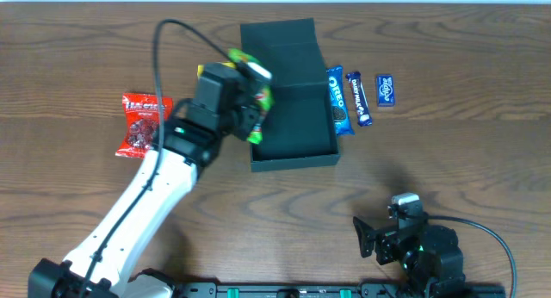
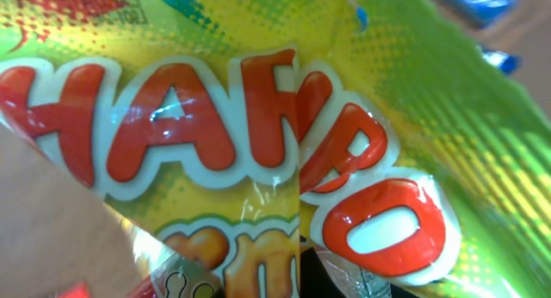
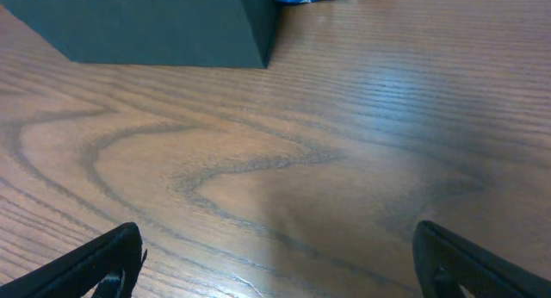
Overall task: Pack container
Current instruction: 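Lower the Haribo bag into the box with the left gripper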
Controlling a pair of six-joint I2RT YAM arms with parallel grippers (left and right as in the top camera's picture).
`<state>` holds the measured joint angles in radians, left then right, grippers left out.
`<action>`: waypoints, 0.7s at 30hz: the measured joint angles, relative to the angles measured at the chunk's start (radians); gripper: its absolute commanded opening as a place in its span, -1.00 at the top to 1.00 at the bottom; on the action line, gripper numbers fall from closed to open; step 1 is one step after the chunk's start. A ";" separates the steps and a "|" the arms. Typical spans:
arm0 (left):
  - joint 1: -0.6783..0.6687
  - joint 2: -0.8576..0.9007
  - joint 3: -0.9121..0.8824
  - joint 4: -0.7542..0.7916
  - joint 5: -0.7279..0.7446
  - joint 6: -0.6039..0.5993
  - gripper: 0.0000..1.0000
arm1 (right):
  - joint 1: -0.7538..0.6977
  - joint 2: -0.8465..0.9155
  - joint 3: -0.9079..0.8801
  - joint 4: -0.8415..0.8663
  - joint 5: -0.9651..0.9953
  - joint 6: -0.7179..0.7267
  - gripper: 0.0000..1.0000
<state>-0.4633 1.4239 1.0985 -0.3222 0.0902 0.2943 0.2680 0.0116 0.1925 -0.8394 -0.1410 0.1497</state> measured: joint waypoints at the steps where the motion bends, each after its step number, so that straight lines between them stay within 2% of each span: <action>1: -0.025 0.006 0.000 0.016 -0.002 0.026 0.88 | 0.000 0.000 0.000 0.000 0.000 0.000 -0.98; 10: -0.144 0.172 0.001 0.048 -0.019 0.282 0.88 | 0.000 0.000 0.000 0.000 0.000 0.000 -0.98; 19: -0.187 0.238 0.001 0.053 -0.015 0.446 0.87 | 0.000 0.000 0.000 0.000 0.000 0.000 -0.98; 20: -0.187 0.238 0.001 0.054 -0.015 0.467 0.63 | 0.000 0.000 0.000 0.000 0.000 0.000 -0.98; 21: -0.187 0.238 0.001 0.053 -0.015 0.479 0.02 | 0.000 0.000 0.000 0.000 0.000 0.000 -0.99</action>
<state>-0.6502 1.6619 1.0992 -0.2687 0.0753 0.7734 0.2680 0.0116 0.1925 -0.8394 -0.1413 0.1497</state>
